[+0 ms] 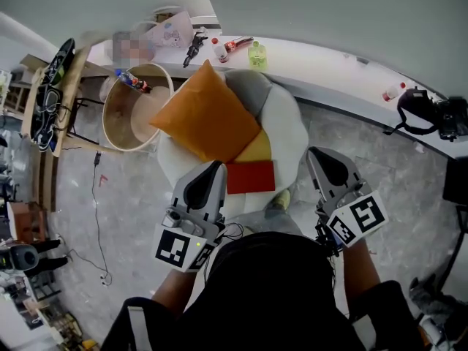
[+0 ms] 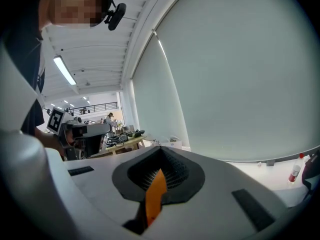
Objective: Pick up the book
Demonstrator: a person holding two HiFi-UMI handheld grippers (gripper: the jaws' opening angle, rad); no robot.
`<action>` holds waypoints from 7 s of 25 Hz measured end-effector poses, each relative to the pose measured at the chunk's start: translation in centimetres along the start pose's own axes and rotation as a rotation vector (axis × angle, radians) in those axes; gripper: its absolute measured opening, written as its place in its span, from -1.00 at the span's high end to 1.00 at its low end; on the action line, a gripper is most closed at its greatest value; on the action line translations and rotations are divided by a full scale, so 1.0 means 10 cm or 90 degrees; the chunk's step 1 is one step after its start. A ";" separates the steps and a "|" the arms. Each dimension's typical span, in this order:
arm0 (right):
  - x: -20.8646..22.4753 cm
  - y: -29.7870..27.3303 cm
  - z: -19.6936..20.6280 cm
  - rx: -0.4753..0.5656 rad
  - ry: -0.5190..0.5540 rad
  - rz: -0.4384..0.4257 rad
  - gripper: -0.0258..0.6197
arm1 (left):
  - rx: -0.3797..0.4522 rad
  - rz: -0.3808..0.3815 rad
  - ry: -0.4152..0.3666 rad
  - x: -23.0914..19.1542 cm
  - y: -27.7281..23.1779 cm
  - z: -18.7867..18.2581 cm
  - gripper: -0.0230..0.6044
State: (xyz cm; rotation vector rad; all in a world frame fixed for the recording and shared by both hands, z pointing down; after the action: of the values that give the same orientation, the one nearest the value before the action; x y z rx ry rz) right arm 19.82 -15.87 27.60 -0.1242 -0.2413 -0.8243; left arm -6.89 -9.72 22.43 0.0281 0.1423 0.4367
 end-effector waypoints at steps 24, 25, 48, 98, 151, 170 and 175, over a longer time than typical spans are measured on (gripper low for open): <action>0.34 -0.21 0.17 -0.024 -0.012 -0.041 0.88 | -0.035 -0.037 0.004 -0.08 -0.14 0.19 0.89; 0.33 -0.25 0.22 -0.034 -0.010 -0.043 0.88 | -0.043 -0.043 0.007 -0.13 -0.12 0.24 0.89; 0.25 -1.10 1.90 -0.180 -0.039 -0.051 0.88 | -0.333 -0.142 0.135 -1.70 0.51 2.89 0.89; 0.89 -1.37 4.69 -0.359 -0.177 -0.063 0.88 | -0.728 -0.007 0.384 -2.35 0.60 7.29 -0.50; 1.04 -0.73 3.71 -0.263 -0.154 -0.035 0.88 | -0.678 0.137 0.239 -0.67 -0.10 6.17 -0.07; 0.83 -0.72 3.31 -0.234 -0.122 -0.044 0.88 | -0.669 0.075 0.226 -1.05 -0.01 5.68 0.16; 0.68 -0.88 2.95 -0.217 -0.098 -0.066 0.88 | -0.646 0.031 0.222 -1.29 -0.04 5.26 0.16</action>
State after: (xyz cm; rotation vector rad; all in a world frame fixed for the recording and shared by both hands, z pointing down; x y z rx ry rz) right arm 12.92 -20.66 57.95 -0.4990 -0.2514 -0.9554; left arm -10.72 -15.40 76.13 -1.0472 0.2499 0.5209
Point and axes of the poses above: the fingertips, and each gripper's own axes: y backward along the fingers, x to its right, z out of its underside, the point moved 9 cm from there along y, backward along the fingers, and after that the axes turned 11 degrees about x, right-handed, at the moved point
